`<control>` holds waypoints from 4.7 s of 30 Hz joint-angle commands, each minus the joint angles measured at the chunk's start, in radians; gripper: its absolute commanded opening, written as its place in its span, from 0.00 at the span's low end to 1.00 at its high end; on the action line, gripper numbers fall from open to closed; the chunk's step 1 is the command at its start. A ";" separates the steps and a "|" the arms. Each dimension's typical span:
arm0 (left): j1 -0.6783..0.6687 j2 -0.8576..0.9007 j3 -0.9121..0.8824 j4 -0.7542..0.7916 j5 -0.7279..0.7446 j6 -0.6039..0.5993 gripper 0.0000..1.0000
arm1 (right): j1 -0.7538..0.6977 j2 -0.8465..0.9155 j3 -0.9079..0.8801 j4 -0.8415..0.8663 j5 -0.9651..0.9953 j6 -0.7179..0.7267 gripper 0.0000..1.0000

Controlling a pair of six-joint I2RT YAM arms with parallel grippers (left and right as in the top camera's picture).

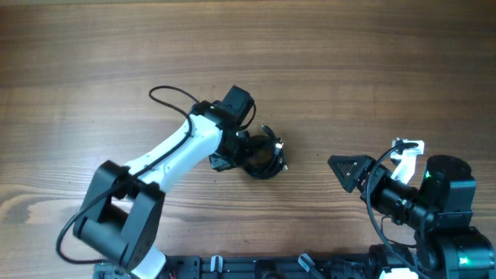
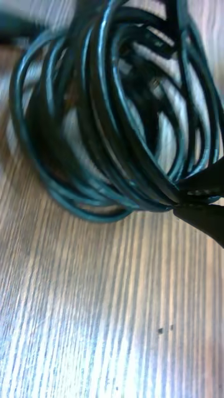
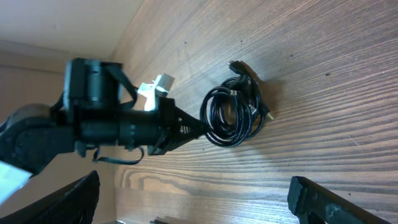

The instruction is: Untangle cables

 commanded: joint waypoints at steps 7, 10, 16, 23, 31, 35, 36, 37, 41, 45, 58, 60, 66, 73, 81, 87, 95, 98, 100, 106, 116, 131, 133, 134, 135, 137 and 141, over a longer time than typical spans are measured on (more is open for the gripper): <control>-0.001 -0.114 0.001 -0.001 0.040 0.002 0.04 | -0.002 0.005 0.019 -0.008 -0.012 -0.003 1.00; -0.001 -0.115 0.001 -0.005 0.050 0.002 0.04 | -0.002 0.005 0.019 -0.008 -0.012 -0.003 1.00; 0.000 -0.127 0.003 -0.004 0.092 0.002 0.04 | -0.002 0.005 0.019 -0.008 -0.004 -0.003 1.00; 0.054 -0.167 0.010 -0.005 0.182 0.002 0.04 | -0.002 0.005 0.019 -0.008 0.011 -0.002 1.00; 0.079 -0.167 0.010 -0.004 0.282 0.001 0.04 | -0.002 0.005 0.019 -0.008 0.014 -0.002 1.00; 0.099 -0.169 0.010 -0.003 0.334 0.002 0.04 | -0.002 0.005 0.019 -0.008 0.014 -0.002 1.00; 0.119 -0.169 0.010 -0.004 0.357 0.002 0.04 | -0.002 0.005 0.019 -0.009 0.014 -0.002 1.00; 0.136 -0.169 0.010 -0.004 0.383 0.002 0.04 | -0.002 0.005 0.019 -0.010 0.014 -0.003 1.00; 0.192 -0.169 0.010 -0.004 0.459 0.005 0.04 | -0.002 0.005 0.019 -0.024 0.029 -0.003 1.00; 0.197 -0.169 0.015 -0.003 0.466 0.007 0.04 | -0.002 0.005 0.019 -0.031 0.045 -0.003 1.00; 0.211 -0.266 0.044 -0.005 0.434 0.024 0.04 | -0.002 0.005 0.019 -0.035 0.048 -0.003 1.00; 0.211 -0.266 0.044 -0.012 0.433 0.023 0.04 | -0.002 0.005 0.019 -0.035 0.048 -0.003 1.00; 0.211 -0.266 0.044 -0.023 0.347 0.024 0.04 | -0.002 0.005 0.019 -0.039 0.048 -0.003 1.00; 0.211 -0.266 0.044 -0.106 0.271 0.024 0.04 | -0.002 0.005 0.019 -0.038 0.075 -0.002 1.00; 0.212 -0.266 0.044 -0.063 0.280 0.005 0.04 | -0.002 0.005 0.014 -0.049 0.083 -0.003 1.00; 0.212 -0.270 0.074 -0.144 0.291 -0.029 0.04 | -0.002 0.009 0.014 -0.046 0.094 0.000 1.00; 0.209 -0.294 0.206 -0.168 0.368 -0.021 0.04 | -0.003 0.016 0.014 -0.045 0.094 0.000 1.00; 0.199 -0.294 0.206 -0.225 0.243 -0.025 0.04 | -0.002 0.019 0.014 -0.045 0.094 0.000 1.00; 0.194 -0.296 0.207 -0.228 0.262 -0.026 0.04 | -0.002 0.022 0.013 -0.043 0.094 0.000 1.00; 0.196 -0.299 0.333 -0.227 0.332 -0.025 0.04 | -0.002 0.022 0.013 -0.045 0.094 -0.001 1.00; 0.195 -0.298 0.343 -0.372 0.022 -0.026 0.04 | -0.002 0.022 0.013 -0.045 0.101 -0.001 1.00; 0.193 -0.298 0.489 -0.505 -0.115 -0.025 0.04 | -0.002 0.022 0.013 -0.050 0.102 -0.003 1.00; 0.193 -0.298 0.489 -0.529 -0.161 -0.025 0.04 | -0.002 0.022 0.013 -0.050 0.113 -0.001 1.00; 0.193 -0.298 0.489 -0.530 -0.170 -0.025 0.04 | -0.002 0.022 0.013 -0.051 0.117 -0.001 1.00; 0.193 -0.298 0.489 -0.529 -0.187 -0.025 0.04 | -0.002 0.022 0.013 -0.052 0.116 -0.001 1.00; 0.202 -0.298 0.489 -0.531 -0.245 -0.036 0.04 | -0.002 0.022 0.013 -0.056 0.117 -0.002 1.00; 0.223 -0.298 0.489 -0.525 -0.182 -0.047 0.04 | -0.002 0.022 0.013 -0.056 0.117 -0.001 1.00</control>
